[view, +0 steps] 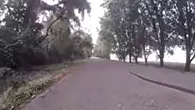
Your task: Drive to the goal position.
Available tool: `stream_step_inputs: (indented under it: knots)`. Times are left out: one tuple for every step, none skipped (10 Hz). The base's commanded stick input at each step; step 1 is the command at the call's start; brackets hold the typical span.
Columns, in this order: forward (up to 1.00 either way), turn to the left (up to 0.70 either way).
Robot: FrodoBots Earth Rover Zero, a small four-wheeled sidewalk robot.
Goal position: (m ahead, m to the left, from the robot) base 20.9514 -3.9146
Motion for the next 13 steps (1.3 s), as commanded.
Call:
stream_step_inputs:
  knots:
    - [0.08,0.0]
    - [0.09,0.0]
    - [0.08,0.0]
    - [0.08,0.0]
    - [0.09,0.0]
    - [0.09,0.0]
    - [0.08,0.0]
    - [0.08,0.0]
    - [0.08,0.0]
    - [0.08,0.0]
    - [0.08,0.0]
    - [0.08,0.0]
    - [0.07,0.0]
